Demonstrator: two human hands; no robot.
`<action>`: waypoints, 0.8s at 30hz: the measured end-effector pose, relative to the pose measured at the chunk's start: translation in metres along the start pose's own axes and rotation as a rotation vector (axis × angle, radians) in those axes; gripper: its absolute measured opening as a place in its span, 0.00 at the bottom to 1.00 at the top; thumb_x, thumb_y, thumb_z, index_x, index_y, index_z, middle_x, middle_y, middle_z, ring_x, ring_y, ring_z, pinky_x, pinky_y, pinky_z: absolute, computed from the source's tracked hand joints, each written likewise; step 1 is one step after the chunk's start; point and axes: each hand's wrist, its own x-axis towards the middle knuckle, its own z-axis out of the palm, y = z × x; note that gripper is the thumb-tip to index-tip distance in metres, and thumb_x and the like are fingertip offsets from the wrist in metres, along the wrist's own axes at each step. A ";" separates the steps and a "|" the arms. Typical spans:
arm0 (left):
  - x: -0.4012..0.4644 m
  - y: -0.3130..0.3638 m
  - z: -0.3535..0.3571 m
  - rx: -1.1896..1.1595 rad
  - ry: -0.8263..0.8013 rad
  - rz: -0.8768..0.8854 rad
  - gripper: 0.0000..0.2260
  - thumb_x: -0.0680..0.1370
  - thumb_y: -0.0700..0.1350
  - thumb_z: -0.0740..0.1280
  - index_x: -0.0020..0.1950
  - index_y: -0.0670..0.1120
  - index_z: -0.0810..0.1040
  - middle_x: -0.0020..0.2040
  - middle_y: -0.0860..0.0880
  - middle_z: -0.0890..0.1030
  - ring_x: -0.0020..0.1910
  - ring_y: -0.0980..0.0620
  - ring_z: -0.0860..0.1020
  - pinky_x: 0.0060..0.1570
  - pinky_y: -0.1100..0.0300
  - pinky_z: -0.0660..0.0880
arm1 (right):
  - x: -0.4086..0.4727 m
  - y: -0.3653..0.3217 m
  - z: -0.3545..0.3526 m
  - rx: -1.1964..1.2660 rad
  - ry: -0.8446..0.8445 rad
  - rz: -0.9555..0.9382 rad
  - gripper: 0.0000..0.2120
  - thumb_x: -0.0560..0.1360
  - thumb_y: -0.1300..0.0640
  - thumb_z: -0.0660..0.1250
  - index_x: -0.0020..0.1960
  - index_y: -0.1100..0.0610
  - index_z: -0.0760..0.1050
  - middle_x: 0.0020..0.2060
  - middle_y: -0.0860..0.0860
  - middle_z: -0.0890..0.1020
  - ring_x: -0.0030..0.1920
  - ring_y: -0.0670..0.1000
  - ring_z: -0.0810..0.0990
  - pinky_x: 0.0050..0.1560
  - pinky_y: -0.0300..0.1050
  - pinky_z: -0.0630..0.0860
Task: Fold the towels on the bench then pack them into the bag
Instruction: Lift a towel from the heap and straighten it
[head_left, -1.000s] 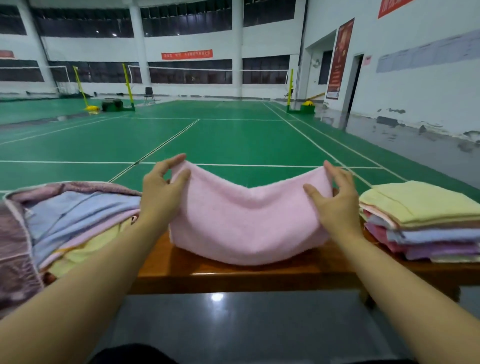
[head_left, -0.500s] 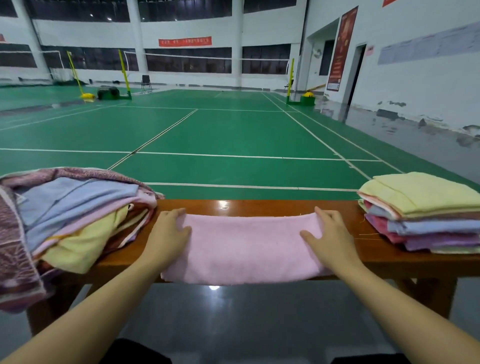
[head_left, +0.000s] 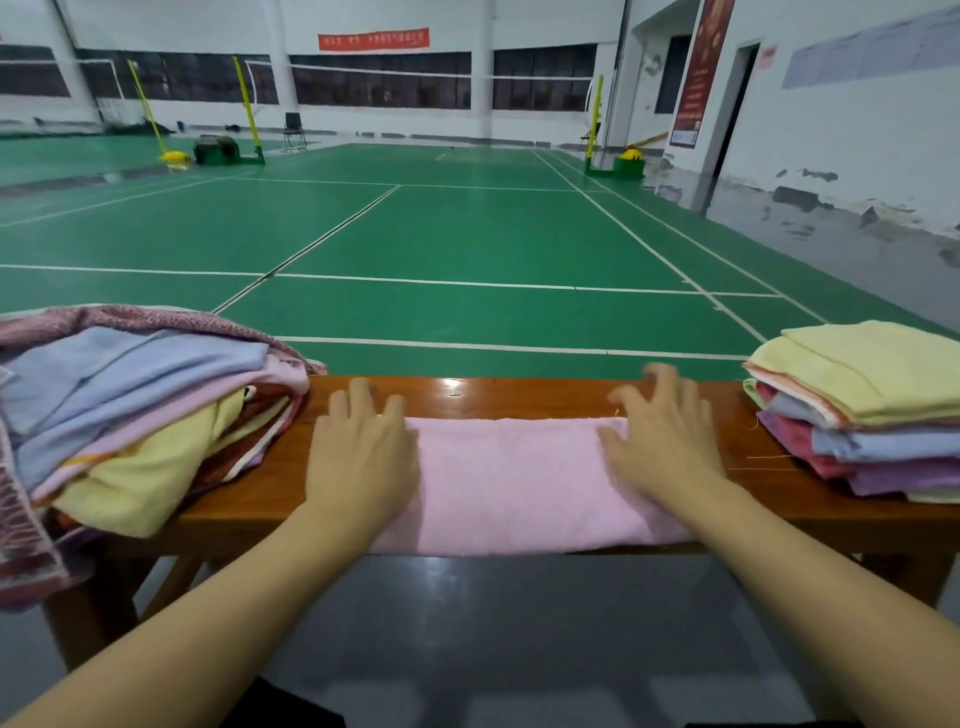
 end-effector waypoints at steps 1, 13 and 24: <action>-0.003 0.011 -0.003 -0.058 -0.079 0.007 0.20 0.83 0.58 0.55 0.67 0.47 0.73 0.68 0.39 0.70 0.63 0.39 0.71 0.59 0.46 0.72 | 0.006 -0.005 0.000 0.116 0.043 -0.159 0.17 0.80 0.42 0.63 0.65 0.48 0.76 0.75 0.55 0.63 0.74 0.58 0.64 0.74 0.57 0.64; 0.036 0.043 0.044 -0.264 -0.472 0.044 0.33 0.82 0.66 0.41 0.83 0.52 0.41 0.82 0.43 0.37 0.81 0.41 0.38 0.78 0.44 0.36 | 0.007 -0.041 0.023 0.207 -0.535 -0.282 0.29 0.83 0.36 0.46 0.82 0.40 0.47 0.82 0.42 0.44 0.81 0.46 0.42 0.80 0.50 0.44; 0.154 0.041 0.063 -0.095 -0.218 0.819 0.39 0.75 0.76 0.41 0.82 0.59 0.54 0.83 0.51 0.51 0.81 0.50 0.53 0.79 0.53 0.47 | -0.012 -0.074 -0.005 0.017 -0.468 0.011 0.37 0.79 0.28 0.46 0.76 0.52 0.61 0.68 0.56 0.62 0.64 0.57 0.66 0.61 0.53 0.72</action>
